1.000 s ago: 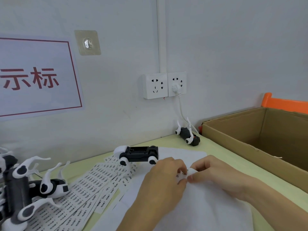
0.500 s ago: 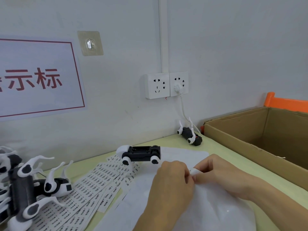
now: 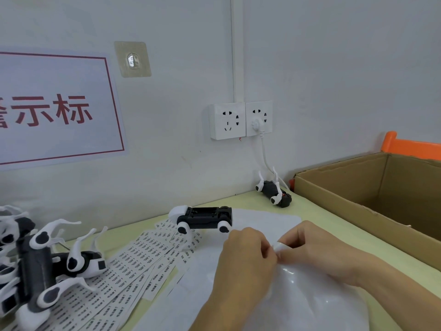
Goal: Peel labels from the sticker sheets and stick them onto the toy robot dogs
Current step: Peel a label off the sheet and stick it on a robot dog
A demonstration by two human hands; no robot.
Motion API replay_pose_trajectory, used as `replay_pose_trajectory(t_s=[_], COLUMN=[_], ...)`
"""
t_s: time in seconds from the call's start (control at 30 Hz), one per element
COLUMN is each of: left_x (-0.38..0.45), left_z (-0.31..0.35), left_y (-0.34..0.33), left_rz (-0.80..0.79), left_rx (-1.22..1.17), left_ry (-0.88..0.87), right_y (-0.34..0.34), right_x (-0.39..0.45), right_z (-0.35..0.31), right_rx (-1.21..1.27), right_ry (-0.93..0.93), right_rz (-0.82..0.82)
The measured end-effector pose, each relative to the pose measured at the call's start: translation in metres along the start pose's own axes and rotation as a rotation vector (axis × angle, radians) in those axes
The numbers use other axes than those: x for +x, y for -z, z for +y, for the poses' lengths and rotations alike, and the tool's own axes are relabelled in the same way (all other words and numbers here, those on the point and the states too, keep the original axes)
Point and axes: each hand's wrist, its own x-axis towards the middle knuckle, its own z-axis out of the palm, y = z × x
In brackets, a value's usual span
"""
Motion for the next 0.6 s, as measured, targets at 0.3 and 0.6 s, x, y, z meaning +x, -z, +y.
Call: replay_pose_trajectory(t_s=[0.3,0.6], left_x=[0.002,0.009], left_z=[-0.007,-0.013], left_y=[0.001,0.018], left_rz=[0.099,0.211], left_rx=[-0.099,-0.125], left_ry=[0.109,0.1], right_y=[0.003,0.015], right_x=[0.005,0.006], right_z=[0.008,0.017], right_rx=[-0.033,-0.225], right_ry=[0.003,-0.018], right_rz=[-0.004,0.16])
